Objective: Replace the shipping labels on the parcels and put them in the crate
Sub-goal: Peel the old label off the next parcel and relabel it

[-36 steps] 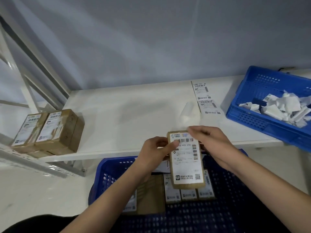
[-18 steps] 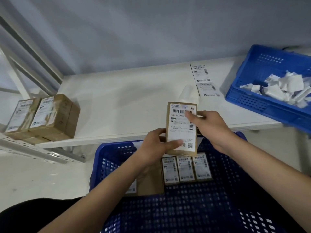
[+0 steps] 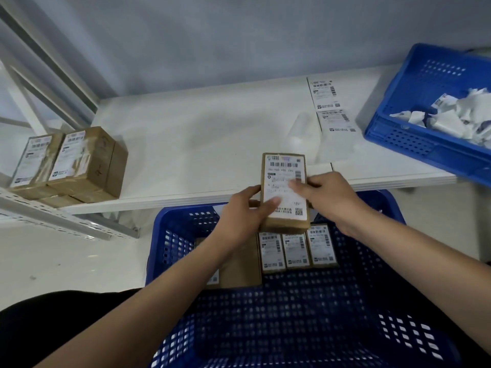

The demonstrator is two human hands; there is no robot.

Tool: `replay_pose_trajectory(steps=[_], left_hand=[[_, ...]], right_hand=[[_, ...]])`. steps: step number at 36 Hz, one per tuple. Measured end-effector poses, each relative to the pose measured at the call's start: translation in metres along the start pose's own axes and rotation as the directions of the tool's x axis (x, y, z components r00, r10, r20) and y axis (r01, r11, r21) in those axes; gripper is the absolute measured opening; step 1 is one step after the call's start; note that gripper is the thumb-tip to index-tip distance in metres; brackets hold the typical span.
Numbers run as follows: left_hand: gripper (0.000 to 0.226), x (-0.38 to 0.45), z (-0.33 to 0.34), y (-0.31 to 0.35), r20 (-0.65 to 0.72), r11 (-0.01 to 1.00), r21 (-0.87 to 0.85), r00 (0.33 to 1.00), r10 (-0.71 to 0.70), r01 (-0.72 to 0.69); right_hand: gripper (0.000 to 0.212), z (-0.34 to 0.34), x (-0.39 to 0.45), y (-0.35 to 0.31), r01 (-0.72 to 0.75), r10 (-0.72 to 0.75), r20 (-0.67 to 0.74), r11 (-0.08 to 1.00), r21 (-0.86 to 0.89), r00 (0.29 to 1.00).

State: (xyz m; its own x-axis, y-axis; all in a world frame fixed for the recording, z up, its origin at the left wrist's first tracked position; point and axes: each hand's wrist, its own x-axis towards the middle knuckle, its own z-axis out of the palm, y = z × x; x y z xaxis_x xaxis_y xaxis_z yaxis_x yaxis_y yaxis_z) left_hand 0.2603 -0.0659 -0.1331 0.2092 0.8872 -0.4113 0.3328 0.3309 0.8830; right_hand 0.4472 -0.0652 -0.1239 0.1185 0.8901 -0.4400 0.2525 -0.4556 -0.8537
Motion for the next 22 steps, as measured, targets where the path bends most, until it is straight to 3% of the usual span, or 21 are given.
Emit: replay_pose_trajectory(steps=[8, 14, 22], left_hand=[[0.037, -0.004, 0.006, -0.017, -0.101, 1.0, 0.011, 0.995, -0.022, 0.023], [0.026, -0.012, 0.011, -0.04, -0.211, 0.99, -0.008, 0.967, -0.141, 0.143], [0.025, -0.032, 0.004, -0.084, -0.184, 0.978, -0.052, 0.96, -0.209, 0.203]], right_hand=[[0.011, 0.006, -0.005, 0.008, -0.093, 0.094, -0.026, 0.994, 0.05, 0.995], [0.015, 0.018, -0.009, 0.021, -0.084, 0.081, -0.034, 0.991, -0.108, 0.996], [0.02, 0.056, -0.018, 0.058, -0.153, 0.157, 0.005, 0.965, -0.213, 0.988]])
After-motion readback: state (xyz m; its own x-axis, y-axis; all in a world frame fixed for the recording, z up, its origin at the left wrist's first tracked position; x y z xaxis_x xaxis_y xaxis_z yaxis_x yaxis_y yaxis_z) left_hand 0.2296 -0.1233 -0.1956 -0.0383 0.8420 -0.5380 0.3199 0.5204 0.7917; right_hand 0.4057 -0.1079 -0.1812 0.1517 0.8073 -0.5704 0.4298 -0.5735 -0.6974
